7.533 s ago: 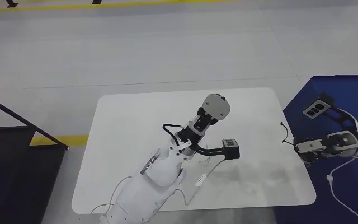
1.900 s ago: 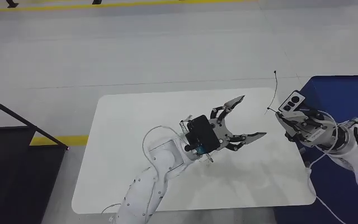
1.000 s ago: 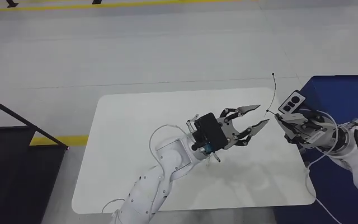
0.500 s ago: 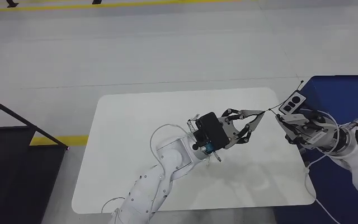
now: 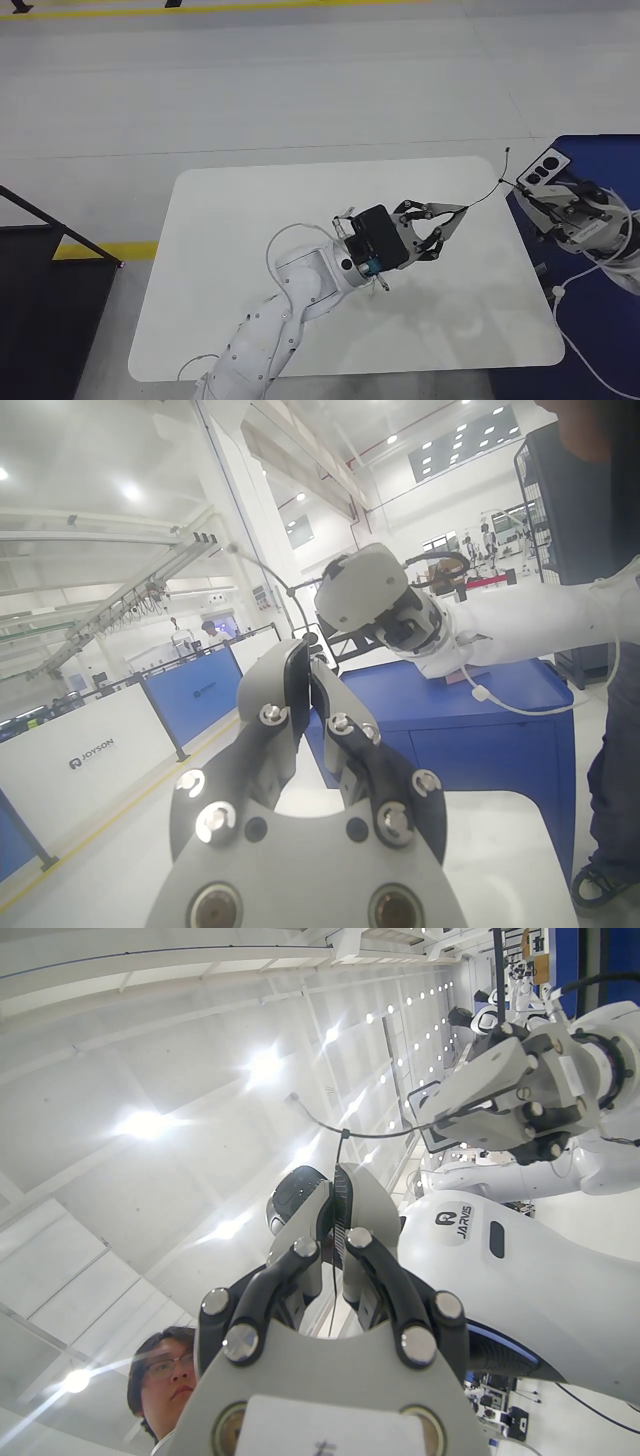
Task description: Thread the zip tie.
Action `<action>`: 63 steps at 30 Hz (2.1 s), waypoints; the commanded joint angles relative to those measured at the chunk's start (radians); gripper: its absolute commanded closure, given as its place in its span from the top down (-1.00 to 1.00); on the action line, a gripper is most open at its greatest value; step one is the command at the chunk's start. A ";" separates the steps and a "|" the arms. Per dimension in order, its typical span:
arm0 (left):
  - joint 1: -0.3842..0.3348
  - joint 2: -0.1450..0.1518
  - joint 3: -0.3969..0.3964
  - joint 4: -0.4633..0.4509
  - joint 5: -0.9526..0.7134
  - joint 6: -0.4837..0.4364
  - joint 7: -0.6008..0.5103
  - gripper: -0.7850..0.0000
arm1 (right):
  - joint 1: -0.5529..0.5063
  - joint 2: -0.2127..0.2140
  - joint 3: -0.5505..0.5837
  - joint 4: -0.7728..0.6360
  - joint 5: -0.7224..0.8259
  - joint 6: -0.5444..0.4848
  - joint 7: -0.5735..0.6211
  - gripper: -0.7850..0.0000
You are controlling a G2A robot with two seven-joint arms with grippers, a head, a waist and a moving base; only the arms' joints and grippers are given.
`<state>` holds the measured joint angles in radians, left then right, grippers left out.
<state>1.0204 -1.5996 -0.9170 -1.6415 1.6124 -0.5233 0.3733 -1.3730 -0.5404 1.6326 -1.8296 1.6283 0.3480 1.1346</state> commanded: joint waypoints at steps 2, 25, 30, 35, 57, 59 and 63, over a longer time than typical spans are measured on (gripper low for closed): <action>0.003 0.004 -0.003 0.003 0.001 -0.008 -0.008 -1.00 | 0.005 -0.005 0.017 0.007 0.003 0.015 -0.001 -1.00; -0.005 0.032 0.008 0.016 0.019 -0.087 -0.028 1.00 | -0.006 -0.049 0.066 0.012 0.007 0.070 0.006 -1.00; 0.028 0.042 -0.053 0.031 -0.165 -0.183 0.012 1.00 | -0.004 -0.054 0.089 0.008 0.019 0.131 0.039 -1.00; 0.061 0.076 -0.226 -0.107 -0.198 -0.208 -0.086 1.00 | -0.002 -0.058 0.104 0.019 0.020 0.150 0.007 -1.00; 0.175 0.116 -0.524 -0.288 -0.326 0.032 -0.486 1.00 | 0.205 -0.092 -0.082 -0.290 -0.044 0.080 -0.136 -1.00; 0.175 0.116 -0.524 -0.288 -0.326 0.032 -0.486 1.00 | 0.205 -0.092 -0.082 -0.290 -0.044 0.080 -0.136 -1.00; 0.175 0.116 -0.524 -0.288 -0.326 0.032 -0.486 1.00 | 0.202 -0.093 -0.084 -0.287 -0.037 0.080 -0.140 -1.00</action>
<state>1.1955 -1.4832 -1.4414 -1.9298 1.2859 -0.4912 -0.1122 -1.1684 -0.6329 1.5505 -2.1188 1.5846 0.4284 0.9980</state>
